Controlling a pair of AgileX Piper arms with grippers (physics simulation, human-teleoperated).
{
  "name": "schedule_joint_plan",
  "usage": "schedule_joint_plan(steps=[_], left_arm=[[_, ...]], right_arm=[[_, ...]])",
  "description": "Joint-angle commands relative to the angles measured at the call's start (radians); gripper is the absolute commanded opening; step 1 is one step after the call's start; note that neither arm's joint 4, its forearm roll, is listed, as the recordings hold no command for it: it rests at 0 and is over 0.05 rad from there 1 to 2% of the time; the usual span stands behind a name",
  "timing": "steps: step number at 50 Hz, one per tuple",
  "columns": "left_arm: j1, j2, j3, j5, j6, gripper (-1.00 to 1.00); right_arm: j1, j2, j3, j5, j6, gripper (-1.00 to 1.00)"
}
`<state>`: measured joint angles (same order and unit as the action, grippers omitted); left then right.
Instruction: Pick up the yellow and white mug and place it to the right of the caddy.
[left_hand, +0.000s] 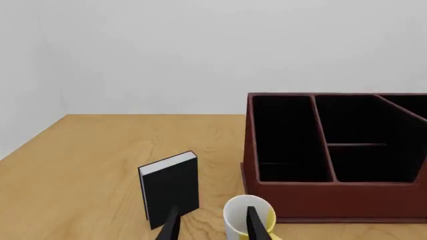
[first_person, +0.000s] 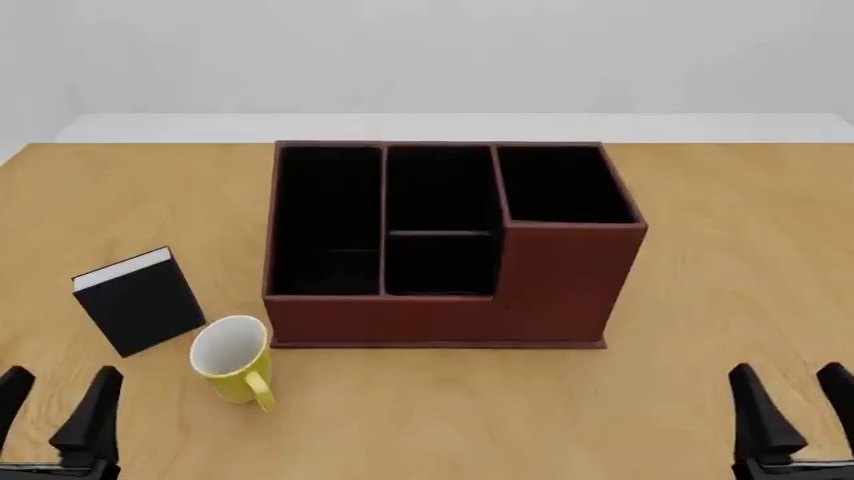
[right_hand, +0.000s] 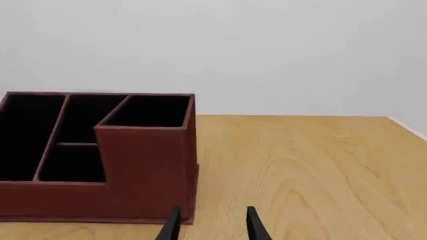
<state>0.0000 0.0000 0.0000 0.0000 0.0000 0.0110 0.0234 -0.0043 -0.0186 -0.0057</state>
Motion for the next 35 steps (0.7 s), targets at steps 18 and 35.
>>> schedule_joint_plan(steps=[18,35], left_arm=[[0.000,0.000,0.000,0.000,0.000,1.00],[0.000,0.000,0.000,0.000,0.000,1.00]], right_arm=[[0.138,-0.023,0.004,0.049,-0.023,1.00],[0.258,-0.023,0.004,0.067,-0.035,1.00]])
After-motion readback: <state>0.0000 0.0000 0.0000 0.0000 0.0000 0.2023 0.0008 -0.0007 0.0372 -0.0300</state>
